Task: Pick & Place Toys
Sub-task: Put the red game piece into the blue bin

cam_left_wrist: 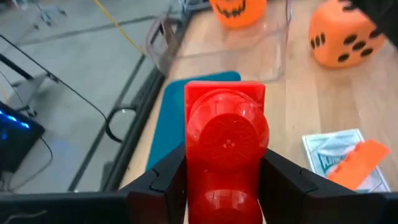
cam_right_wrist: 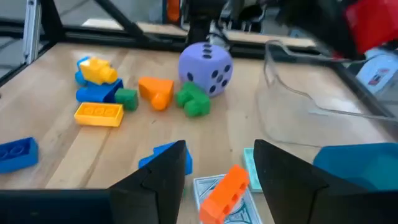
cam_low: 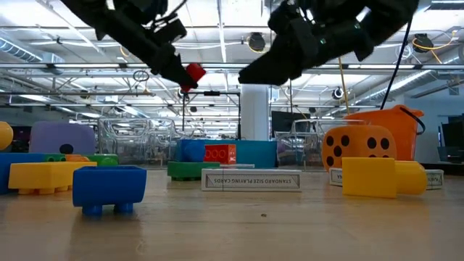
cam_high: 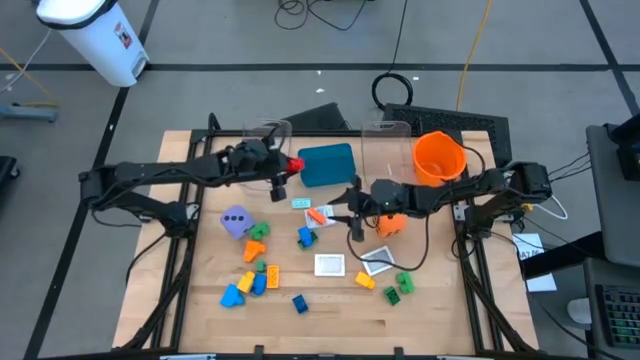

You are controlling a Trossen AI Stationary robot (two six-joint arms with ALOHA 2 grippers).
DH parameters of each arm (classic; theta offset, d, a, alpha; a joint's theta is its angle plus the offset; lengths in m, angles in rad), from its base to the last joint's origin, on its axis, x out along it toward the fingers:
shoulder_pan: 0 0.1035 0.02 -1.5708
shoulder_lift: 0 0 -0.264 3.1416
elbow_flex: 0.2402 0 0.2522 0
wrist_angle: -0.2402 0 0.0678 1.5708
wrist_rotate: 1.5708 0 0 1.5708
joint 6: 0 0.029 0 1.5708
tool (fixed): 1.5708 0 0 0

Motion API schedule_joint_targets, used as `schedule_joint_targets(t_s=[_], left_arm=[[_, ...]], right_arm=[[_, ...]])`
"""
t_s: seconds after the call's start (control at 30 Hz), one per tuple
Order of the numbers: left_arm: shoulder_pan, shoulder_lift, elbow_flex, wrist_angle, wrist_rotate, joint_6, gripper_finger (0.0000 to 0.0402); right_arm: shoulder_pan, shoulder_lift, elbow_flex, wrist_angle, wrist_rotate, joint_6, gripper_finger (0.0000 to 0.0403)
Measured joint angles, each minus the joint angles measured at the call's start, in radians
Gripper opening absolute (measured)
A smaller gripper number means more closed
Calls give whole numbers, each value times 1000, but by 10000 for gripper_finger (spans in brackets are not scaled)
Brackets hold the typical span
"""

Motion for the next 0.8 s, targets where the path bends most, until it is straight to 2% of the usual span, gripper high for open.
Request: schedule_joint_targets(t_s=[0.17,0.37,0.5,0.67,0.8], left_arm=[[9,57,66,0,0,17,135],[18,136,201,-76,41,61,163],[29,233,296,-149,44,64,157],[53,357,391,-185,47,53,138],[79,435,432,-203,64,63,152]], right_arm=[[0,1,-76,192,-1,-21,181],[-6,1,-90,217,6,-52,181],[-12,1,-90,212,21,-66,181],[-11,-16,-91,116,132,-107,181],[6,-64,-91,31,313,-140,180]])
